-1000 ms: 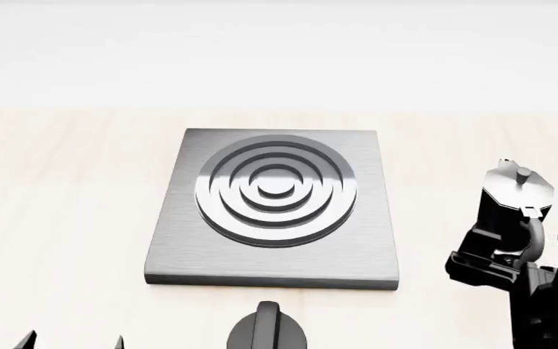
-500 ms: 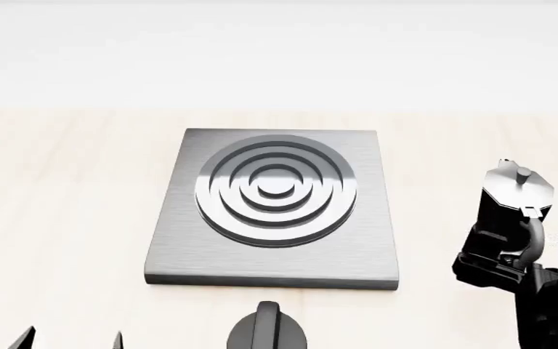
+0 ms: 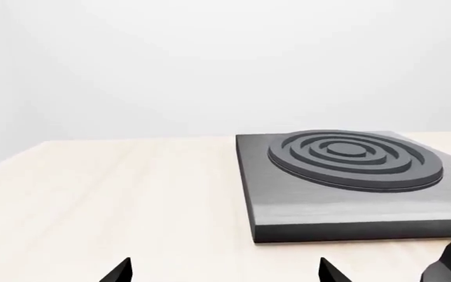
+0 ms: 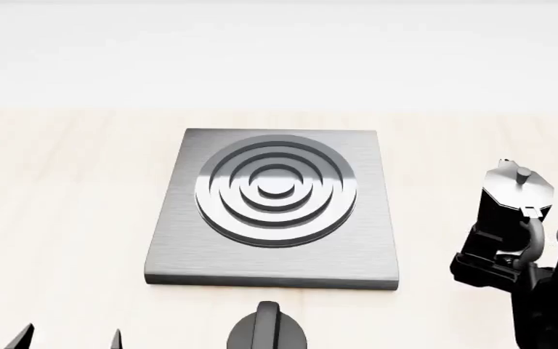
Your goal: Put the moka pot on the stove.
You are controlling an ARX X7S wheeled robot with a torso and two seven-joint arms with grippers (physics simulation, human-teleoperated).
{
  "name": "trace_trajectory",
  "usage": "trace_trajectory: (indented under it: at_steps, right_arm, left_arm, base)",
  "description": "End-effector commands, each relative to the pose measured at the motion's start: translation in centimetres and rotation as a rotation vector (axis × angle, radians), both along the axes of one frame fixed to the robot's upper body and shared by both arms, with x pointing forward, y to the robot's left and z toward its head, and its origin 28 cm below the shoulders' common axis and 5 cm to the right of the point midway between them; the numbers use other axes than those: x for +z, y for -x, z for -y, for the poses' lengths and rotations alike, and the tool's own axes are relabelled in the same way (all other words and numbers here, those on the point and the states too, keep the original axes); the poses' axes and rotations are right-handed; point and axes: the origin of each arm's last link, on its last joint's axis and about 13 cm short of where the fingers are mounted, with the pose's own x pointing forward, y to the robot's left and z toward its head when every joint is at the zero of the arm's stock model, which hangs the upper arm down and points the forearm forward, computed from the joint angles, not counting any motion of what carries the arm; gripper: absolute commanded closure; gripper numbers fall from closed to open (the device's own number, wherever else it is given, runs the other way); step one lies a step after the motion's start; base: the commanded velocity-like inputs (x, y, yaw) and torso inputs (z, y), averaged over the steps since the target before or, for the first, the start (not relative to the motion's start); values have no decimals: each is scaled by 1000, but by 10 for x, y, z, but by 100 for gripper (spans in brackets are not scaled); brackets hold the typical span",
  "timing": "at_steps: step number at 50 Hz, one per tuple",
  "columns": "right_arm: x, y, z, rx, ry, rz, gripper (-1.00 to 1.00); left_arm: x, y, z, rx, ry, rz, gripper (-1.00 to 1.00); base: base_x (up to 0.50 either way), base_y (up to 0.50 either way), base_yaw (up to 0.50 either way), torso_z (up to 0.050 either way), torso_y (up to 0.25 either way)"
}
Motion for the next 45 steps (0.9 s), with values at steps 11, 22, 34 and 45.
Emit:
trace_trajectory:
  at_steps: [11, 22, 34, 45]
  right_arm:
    - [-3, -1, 2, -8, 14, -9, -100]
    - [-3, -1, 1, -7, 29, -8, 100]
    - [-7, 0, -1, 3, 33, -20, 100]
    - [39, -28, -23, -16, 181, 264, 100]
  left_arm:
    - [7, 1, 0, -16, 8, 28, -100]
    - [8, 2, -1, -16, 8, 30, -100]
    - [8, 1, -1, -17, 8, 31, -100]
    - [10, -9, 0, -18, 9, 29, -100]
  base:
    - [0, 0, 0, 0, 0]
    - [0, 0, 0, 0, 0]
    - [0, 0, 0, 0, 0]
    - [0, 0, 0, 0, 0]
